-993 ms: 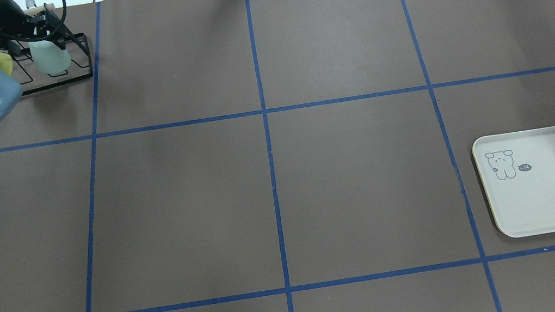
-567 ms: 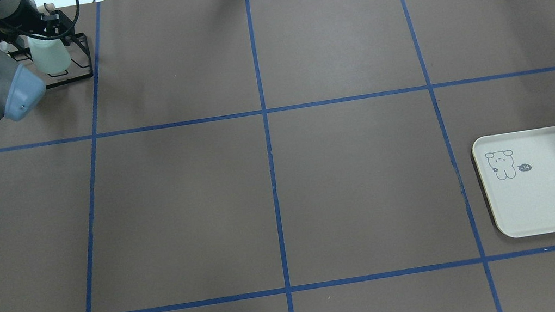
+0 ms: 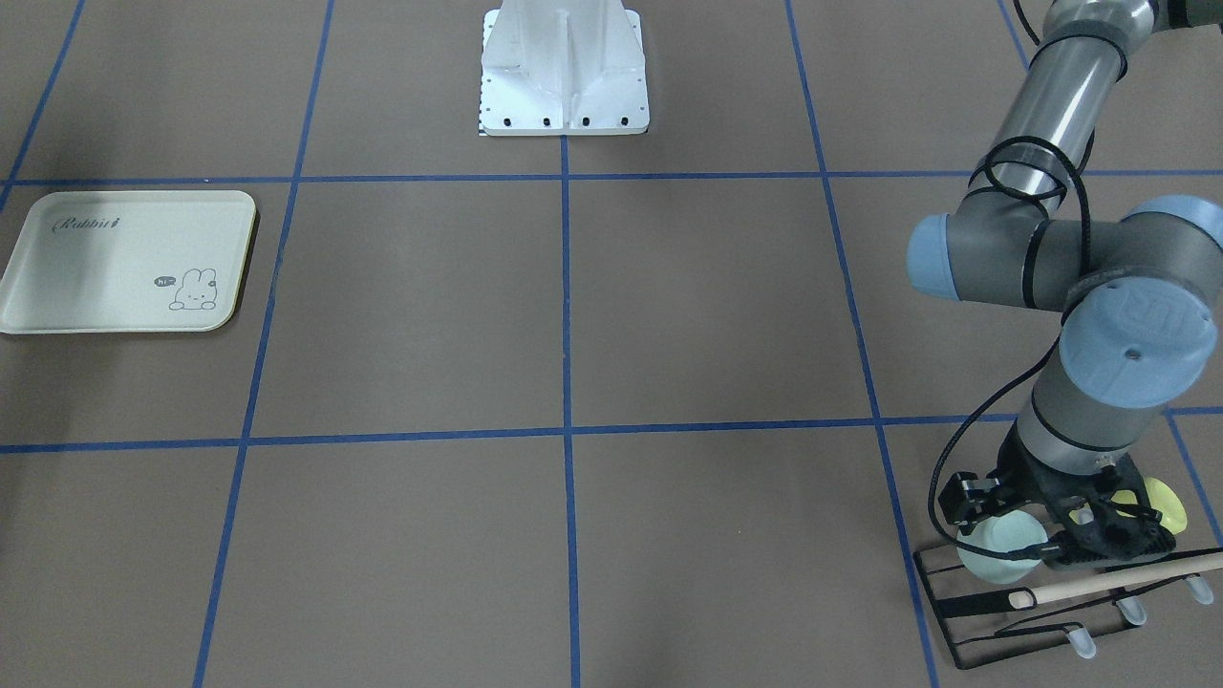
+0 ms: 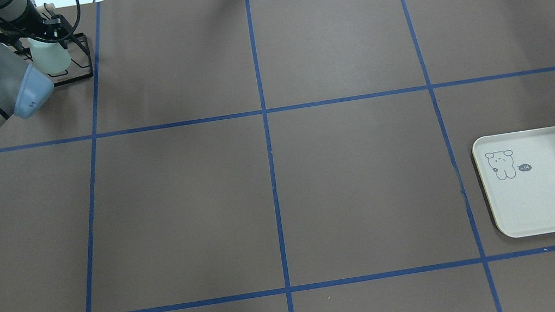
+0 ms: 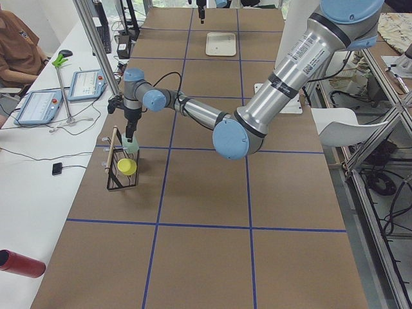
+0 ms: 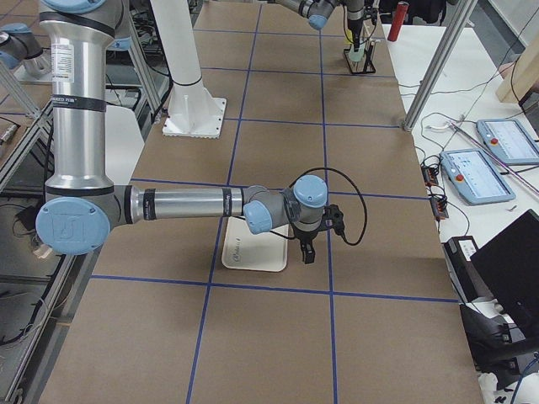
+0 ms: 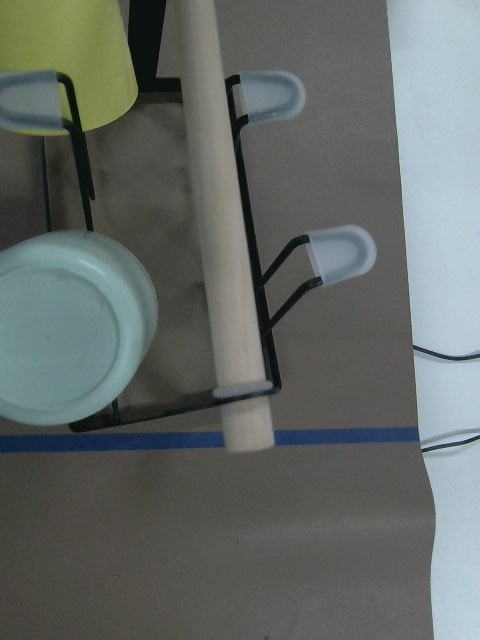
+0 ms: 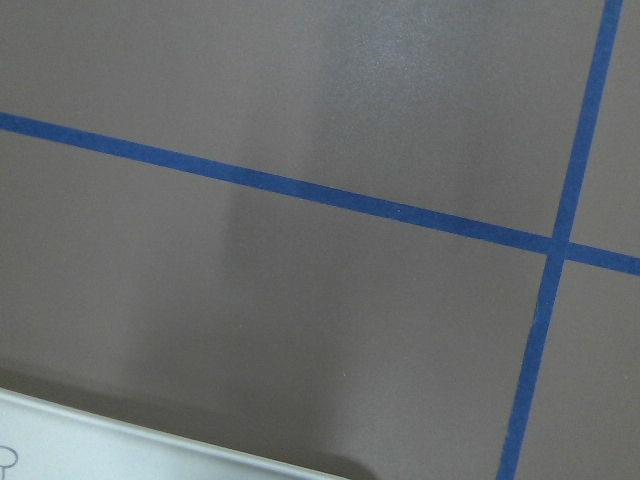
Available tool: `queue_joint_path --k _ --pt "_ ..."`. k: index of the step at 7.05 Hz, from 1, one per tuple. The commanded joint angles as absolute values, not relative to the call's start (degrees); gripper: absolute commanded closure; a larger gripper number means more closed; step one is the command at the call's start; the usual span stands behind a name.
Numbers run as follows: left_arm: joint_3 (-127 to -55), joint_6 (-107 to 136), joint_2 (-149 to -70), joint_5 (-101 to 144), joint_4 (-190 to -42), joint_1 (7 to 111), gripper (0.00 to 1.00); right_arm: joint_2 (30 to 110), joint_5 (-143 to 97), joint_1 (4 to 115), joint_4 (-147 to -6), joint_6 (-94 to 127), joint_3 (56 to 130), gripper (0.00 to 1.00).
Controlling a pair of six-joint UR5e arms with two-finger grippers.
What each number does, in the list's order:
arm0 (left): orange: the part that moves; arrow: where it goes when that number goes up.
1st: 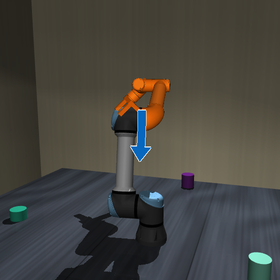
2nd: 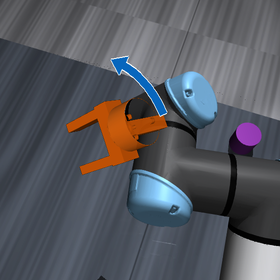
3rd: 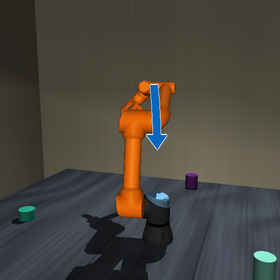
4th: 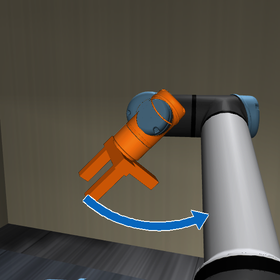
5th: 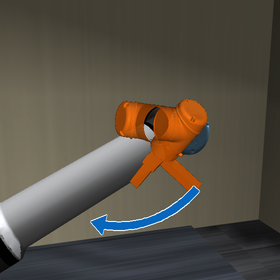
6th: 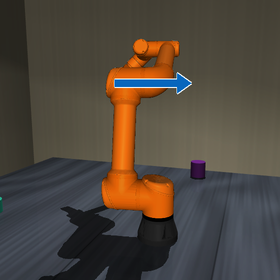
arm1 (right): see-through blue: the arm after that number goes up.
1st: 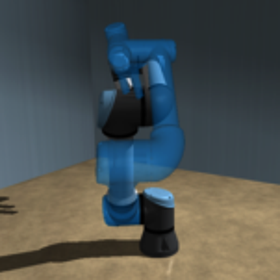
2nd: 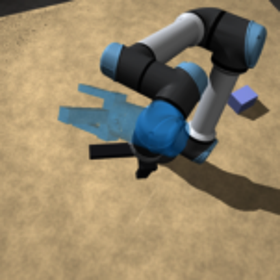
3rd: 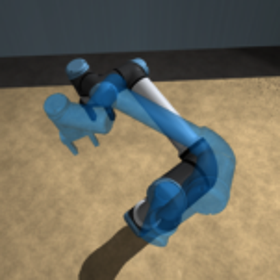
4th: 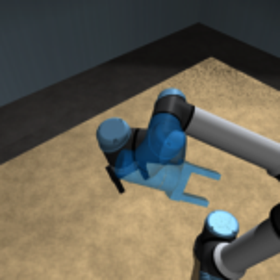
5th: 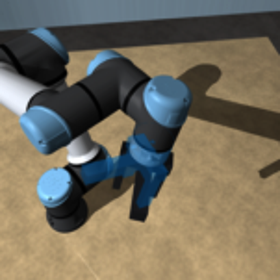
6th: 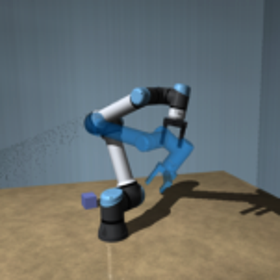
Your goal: Left arm grabs green cup and hands to right arm on tray
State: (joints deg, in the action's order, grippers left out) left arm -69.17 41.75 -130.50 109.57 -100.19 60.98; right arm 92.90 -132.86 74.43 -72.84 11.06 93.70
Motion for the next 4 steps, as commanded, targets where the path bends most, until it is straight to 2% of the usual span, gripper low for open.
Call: queue_joint_path --k 1,4 --pt "-66.3 41.7 -132.4 108.5 -100.3 60.9 0.09 92.9 -132.9 74.4 -72.9 11.1 93.6 0.00" --pt "-65.9 38.7 -132.5 108.5 -100.2 60.9 0.11 92.9 -132.9 74.4 -72.9 11.1 93.6 0.00"
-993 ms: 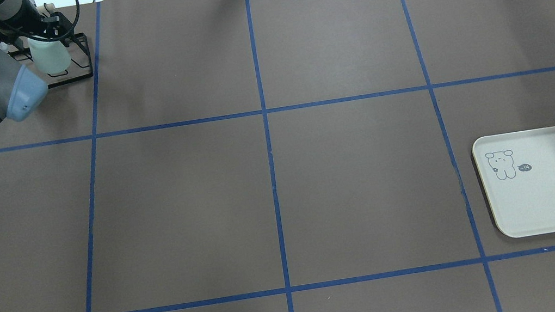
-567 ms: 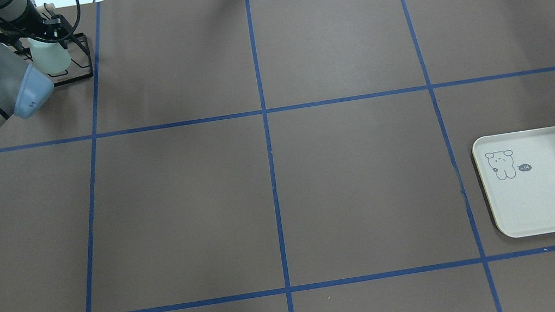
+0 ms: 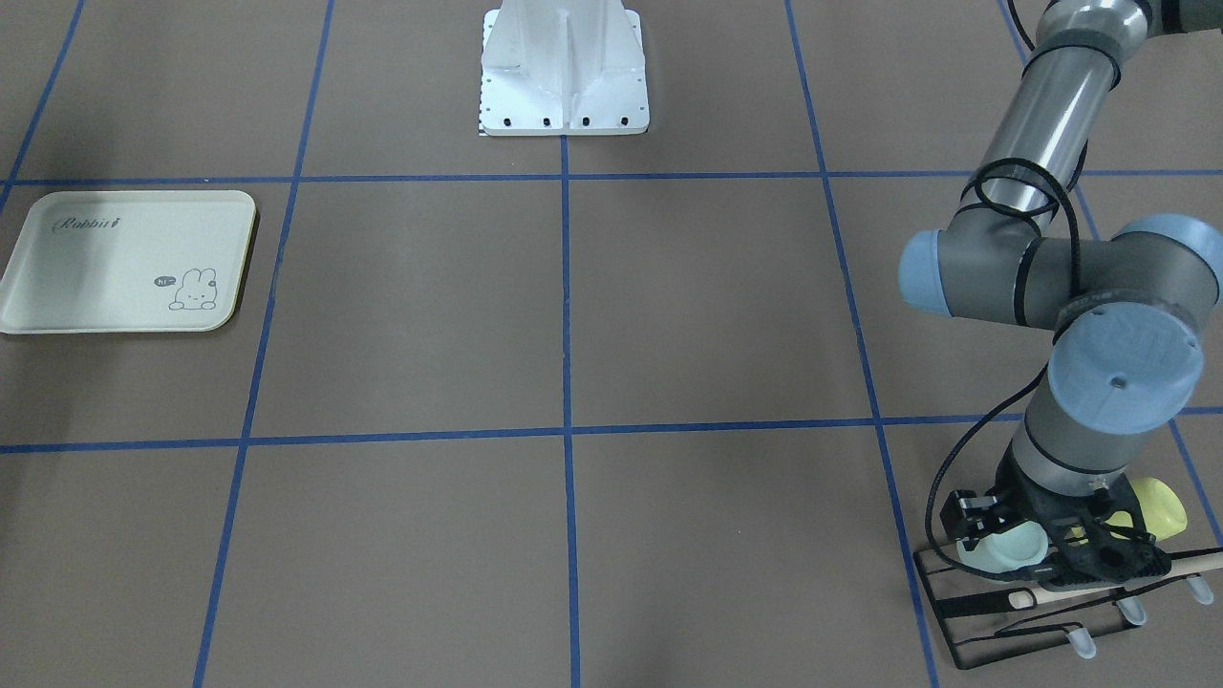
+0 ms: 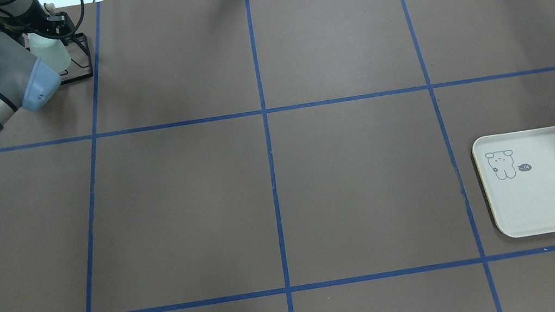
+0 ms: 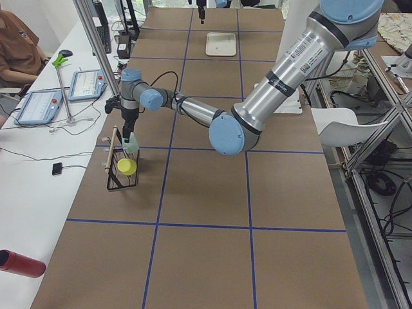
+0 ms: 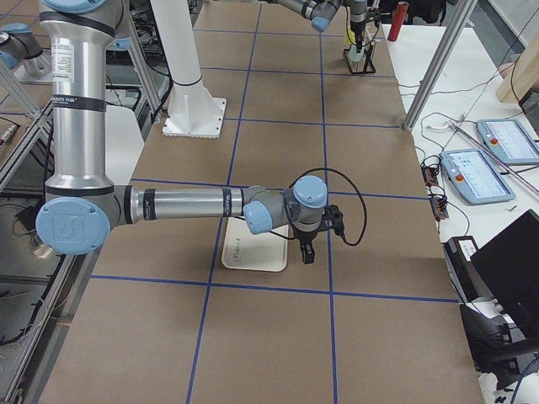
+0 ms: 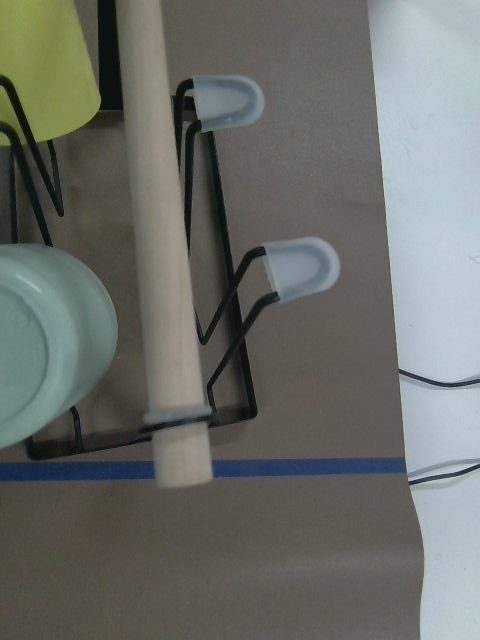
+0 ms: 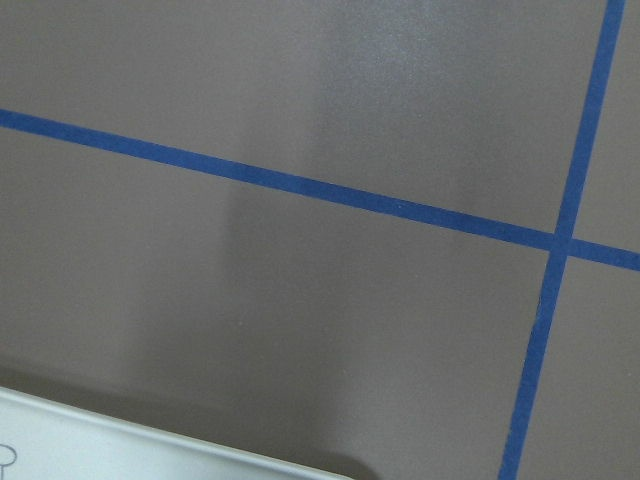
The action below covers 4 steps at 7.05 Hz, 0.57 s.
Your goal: Left arm grabs green cup and hands to right arm on tray
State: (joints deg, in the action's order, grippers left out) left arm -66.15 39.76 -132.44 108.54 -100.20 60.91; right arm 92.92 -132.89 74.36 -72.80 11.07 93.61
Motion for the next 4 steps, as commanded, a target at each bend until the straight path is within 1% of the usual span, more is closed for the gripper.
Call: queue_joint_path --k 1,2,3,4 --pt "-65.9 38.7 -132.5 108.4 -100.2 60.9 0.18 92.9 -132.9 74.3 -72.8 11.1 93.5 0.00" --pt "-65.9 38.7 -132.6 107.2 -100.1 60.9 0.69 92.9 -132.9 74.3 -72.9 11.1 93.5 0.00" --pt "-66.2 38.4 -132.6 106.9 -100.1 61.0 1.00 92.9 -132.9 74.3 -72.8 11.1 93.4 0.00" --pt "-67.5 35.7 -132.8 106.9 -96.8 61.3 1.00 92.9 -132.8 74.1 -72.8 11.0 93.3 0.00"
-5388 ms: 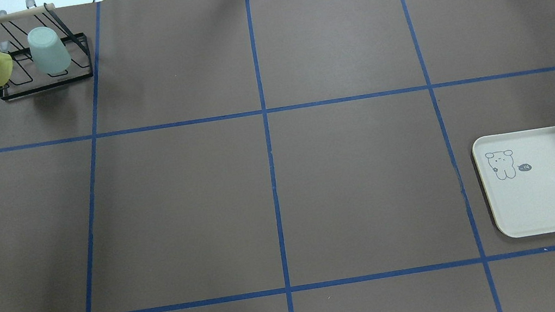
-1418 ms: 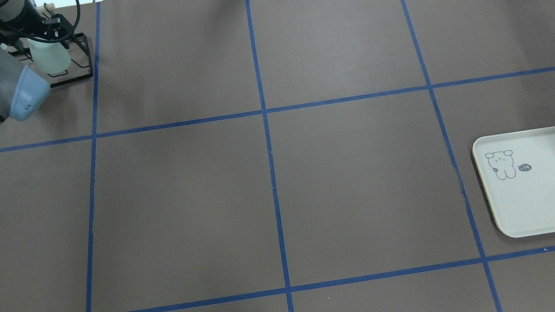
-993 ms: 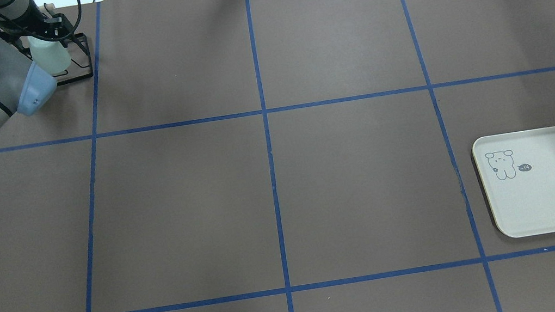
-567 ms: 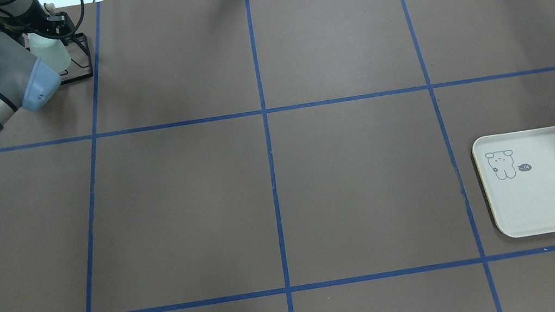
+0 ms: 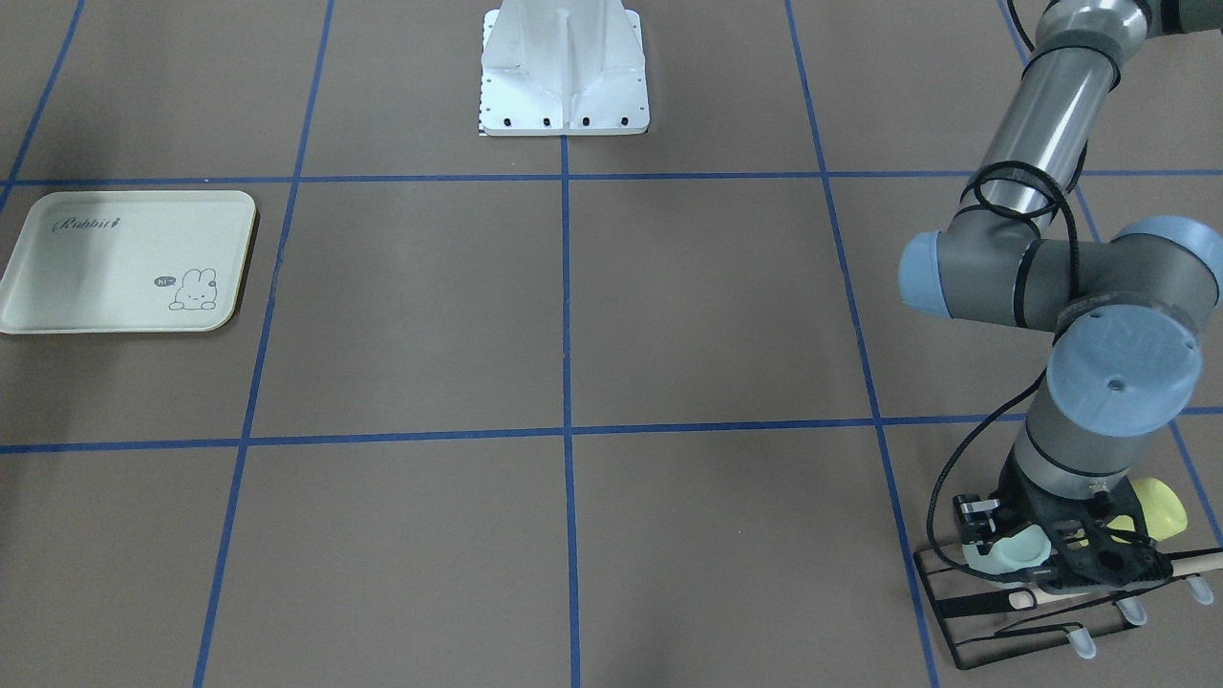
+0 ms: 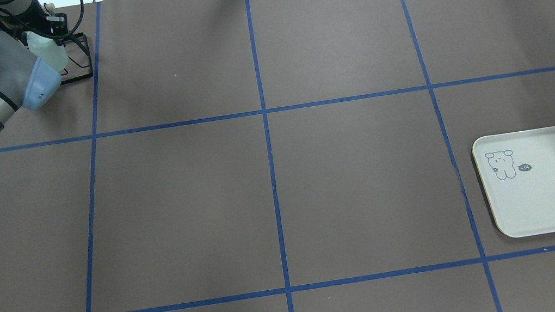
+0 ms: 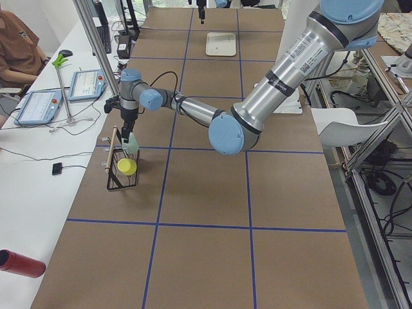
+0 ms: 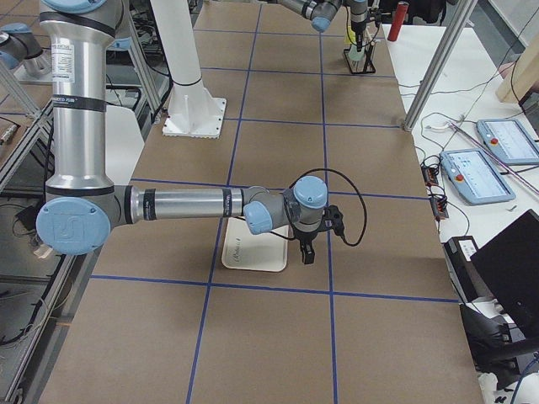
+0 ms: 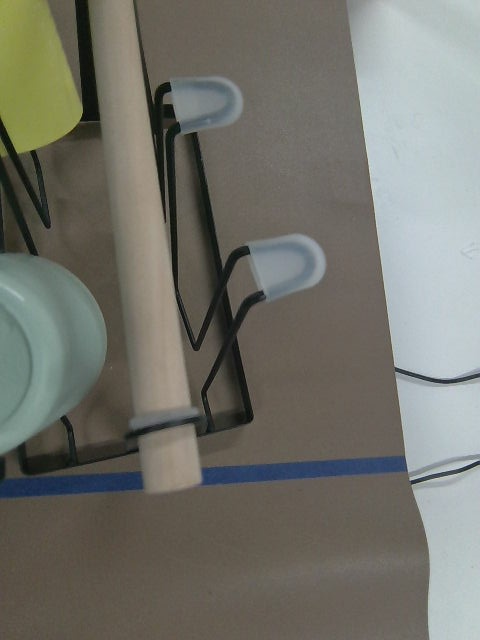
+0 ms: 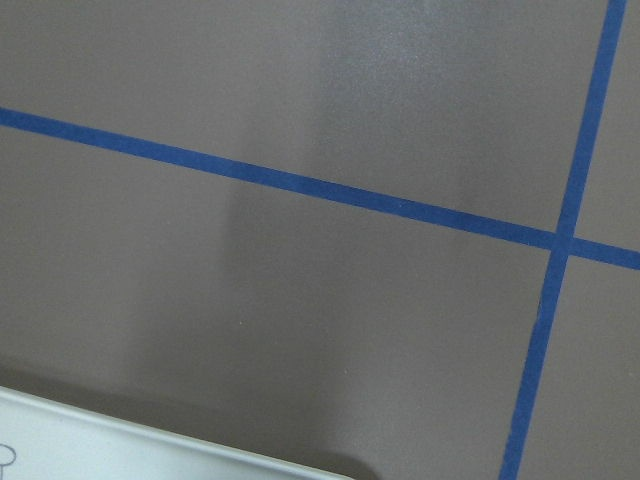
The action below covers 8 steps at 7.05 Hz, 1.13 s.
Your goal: Left arm grabs green cup and hands to right arm on tray
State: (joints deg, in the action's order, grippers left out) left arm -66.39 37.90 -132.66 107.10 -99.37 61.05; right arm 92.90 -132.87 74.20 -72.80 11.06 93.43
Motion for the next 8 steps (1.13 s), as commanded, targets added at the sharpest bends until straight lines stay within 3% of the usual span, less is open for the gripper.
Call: queue_joint_path --k 1,5,8 --pt "-71.7 30.6 -132.7 106.8 -90.6 61.8 1.00 92.9 -132.8 74.1 -72.8 11.0 93.3 0.00" --pt "-92.5 29.0 -132.8 107.4 -70.2 63.1 1.00 91.3 -132.8 73.5 -72.9 11.2 93.3 0.00" --pt "-101.6 41.8 -132.4 121.5 -70.3 62.5 1.00 85.9 -132.5 70.1 -70.2 16.1 93.3 0.00"
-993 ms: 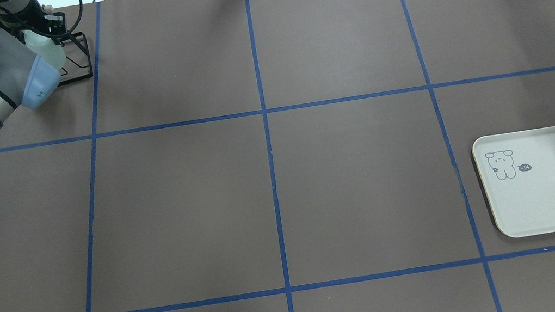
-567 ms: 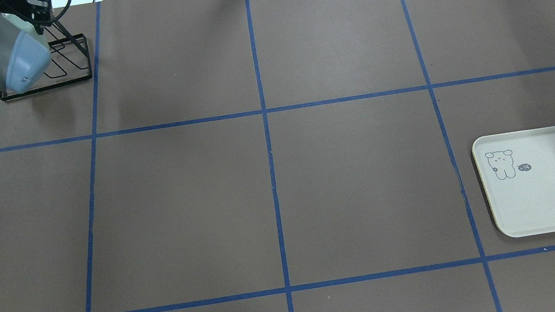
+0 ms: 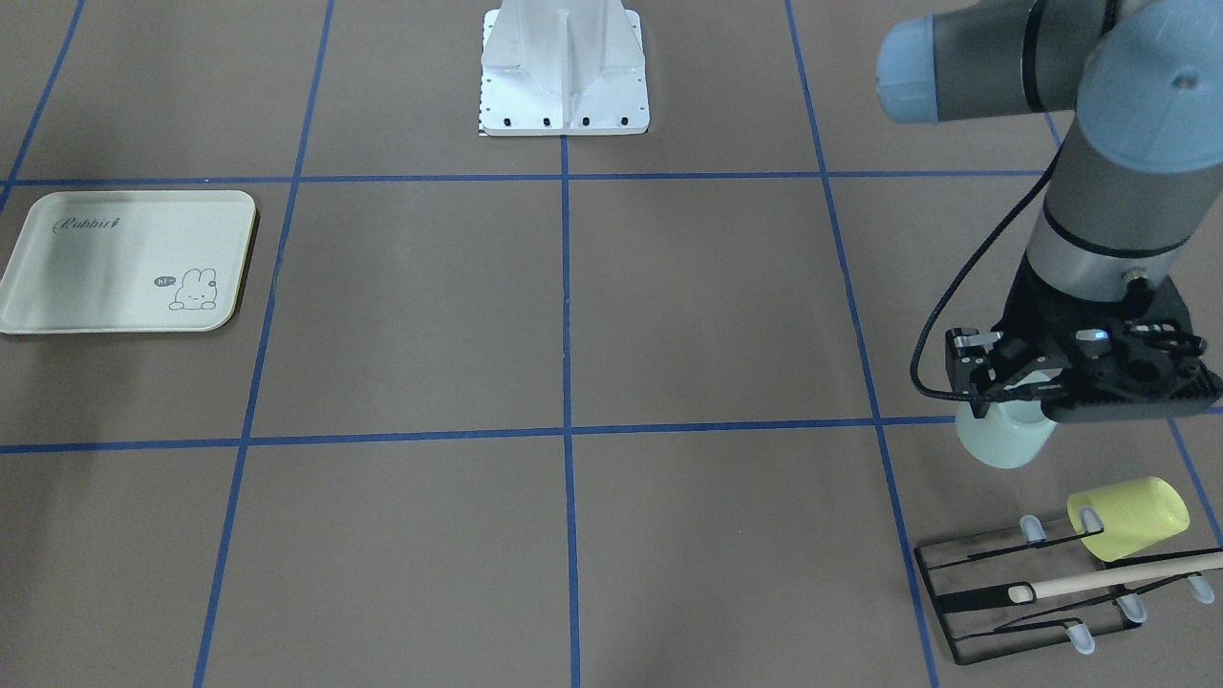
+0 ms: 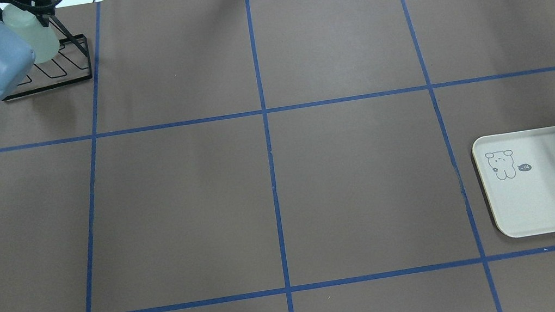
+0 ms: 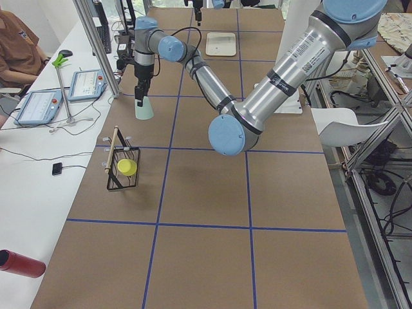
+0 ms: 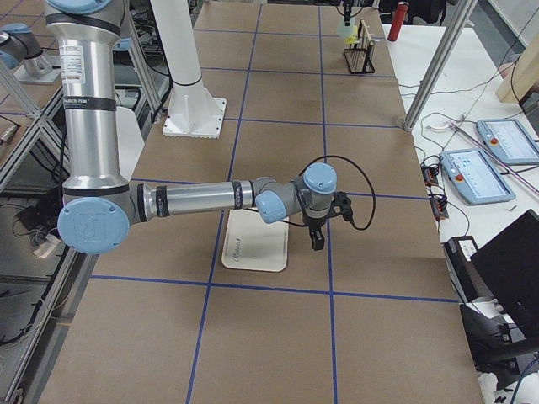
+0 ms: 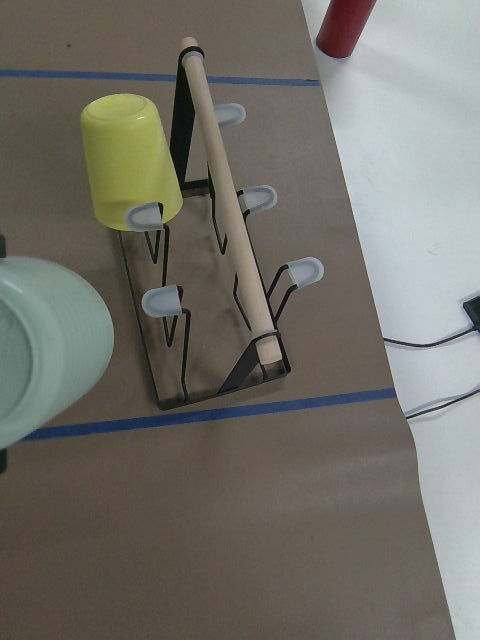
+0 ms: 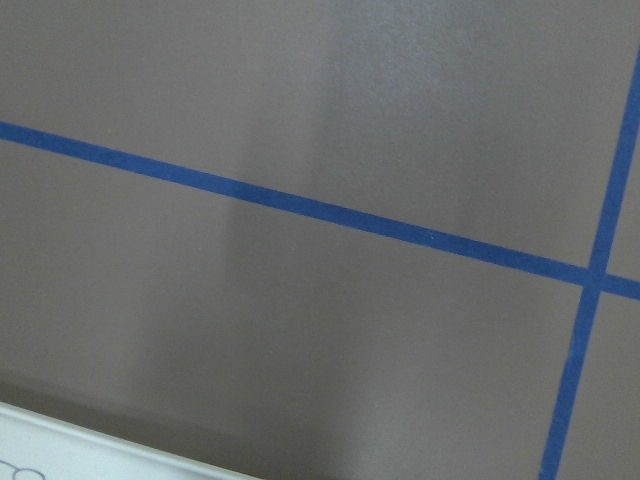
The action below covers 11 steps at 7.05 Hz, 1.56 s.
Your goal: Left arm grabs green cup and hands to right arm on tray
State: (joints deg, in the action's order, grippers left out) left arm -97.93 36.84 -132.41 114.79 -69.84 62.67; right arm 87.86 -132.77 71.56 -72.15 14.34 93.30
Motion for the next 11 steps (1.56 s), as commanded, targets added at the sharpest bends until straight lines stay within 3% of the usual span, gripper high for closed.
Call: queue_joint_path --k 1,5,11 --pt "-103.7 46.9 -132.5 126.9 -73.3 62.4 1.00 84.0 -132.5 68.7 -68.9 20.0 93.5 0.00" --pt "-103.1 75.2 -131.3 138.3 -99.8 62.0 1.00 79.2 -130.1 60.6 -52.0 48.2 93.5 0.00" --pt "-89.2 122.5 -130.2 139.4 -157.6 59.7 1.00 73.8 -125.5 50.8 -14.8 95.7 94.1 0.02"
